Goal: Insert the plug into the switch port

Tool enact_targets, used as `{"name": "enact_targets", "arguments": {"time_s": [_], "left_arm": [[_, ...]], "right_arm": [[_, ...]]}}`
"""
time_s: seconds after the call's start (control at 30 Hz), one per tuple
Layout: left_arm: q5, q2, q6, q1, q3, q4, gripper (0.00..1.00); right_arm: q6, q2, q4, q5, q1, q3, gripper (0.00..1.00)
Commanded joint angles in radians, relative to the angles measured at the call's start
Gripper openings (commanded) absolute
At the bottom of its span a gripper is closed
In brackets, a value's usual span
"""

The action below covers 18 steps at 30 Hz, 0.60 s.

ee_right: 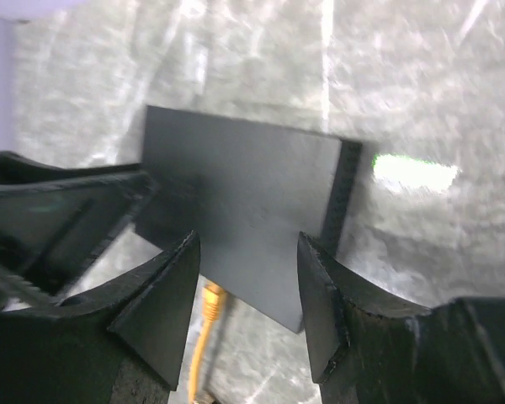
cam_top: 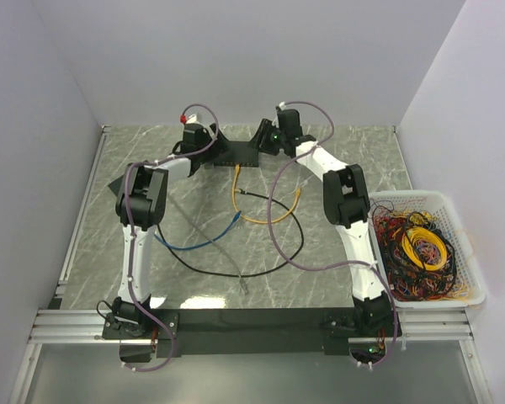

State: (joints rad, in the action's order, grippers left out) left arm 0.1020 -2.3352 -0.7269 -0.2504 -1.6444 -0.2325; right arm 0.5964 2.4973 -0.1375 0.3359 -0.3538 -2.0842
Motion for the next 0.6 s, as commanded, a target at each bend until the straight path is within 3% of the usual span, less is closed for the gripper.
{"name": "enact_targets", "arguments": {"time_s": [0.0,0.1,0.37,0.57], "left_arm": [[0.041,0.011,-0.011,0.003,-0.032,0.015,0.89],[0.022,0.060,-0.005,0.010,-0.008,0.028,0.89],[-0.053,0.340,0.053,0.037,0.122,0.078,0.89],[-0.090,0.604,0.061,0.036,0.363,0.050,0.90]], "right_arm": [[0.039,0.008,0.119,0.086,0.016,-0.021,0.57],[0.022,-0.003,0.072,0.075,0.024,-0.036,0.57],[-0.059,-0.408,0.136,-0.055,0.012,0.430,0.56],[-0.130,-0.701,0.145,-0.138,-0.056,0.693,0.56]]}}
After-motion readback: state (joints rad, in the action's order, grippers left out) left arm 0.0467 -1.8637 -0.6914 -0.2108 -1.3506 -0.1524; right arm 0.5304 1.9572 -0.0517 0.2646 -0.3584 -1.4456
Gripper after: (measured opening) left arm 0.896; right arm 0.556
